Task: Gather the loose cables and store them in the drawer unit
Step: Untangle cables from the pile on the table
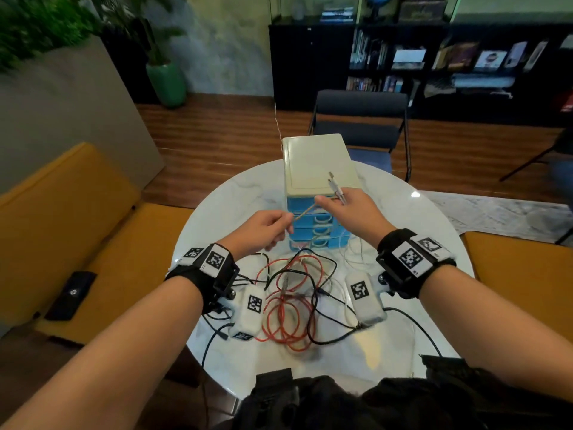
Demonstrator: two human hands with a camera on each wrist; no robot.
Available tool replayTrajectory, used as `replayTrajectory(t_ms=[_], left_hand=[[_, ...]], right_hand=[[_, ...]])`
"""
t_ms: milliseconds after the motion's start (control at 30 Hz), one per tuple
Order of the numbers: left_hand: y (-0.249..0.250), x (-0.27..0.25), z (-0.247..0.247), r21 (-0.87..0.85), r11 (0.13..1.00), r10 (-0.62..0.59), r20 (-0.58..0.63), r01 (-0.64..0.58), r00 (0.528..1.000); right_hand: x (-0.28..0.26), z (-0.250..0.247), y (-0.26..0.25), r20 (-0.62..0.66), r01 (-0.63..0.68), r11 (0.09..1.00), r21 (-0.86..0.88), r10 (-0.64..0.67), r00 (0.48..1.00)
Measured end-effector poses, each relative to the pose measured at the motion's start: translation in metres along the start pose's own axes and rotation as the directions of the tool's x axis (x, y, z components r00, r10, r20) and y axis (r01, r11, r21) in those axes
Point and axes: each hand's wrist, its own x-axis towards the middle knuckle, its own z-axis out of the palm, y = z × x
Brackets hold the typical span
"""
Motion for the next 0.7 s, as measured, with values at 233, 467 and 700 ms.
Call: replayTrajectory(t_ms=[233,467,700], left_hand=[[-0.044,-0.019,-0.027,0.273,0.949,-0.137,-0.091,0.157,0.986],[-0.006,-0.012,-0.018,0.473,0.881,0.121,-0.222,-0.002,0.967],[0.045,0.0,0.002,0.155,0.961,0.267,-0.312,-0.228,0.912]], right_hand=[[0.001,-0.016,0.019,-0.17,-0.117,0.993,0.008,0.117,0.978],[-0.004,0.004,-0.008,-0.145,0.039,0.99,0.135,-0.019,0.989],[-0.013,0.024,-0.027,0.147,0.062,0.965,0.256,-0.102,0.984]])
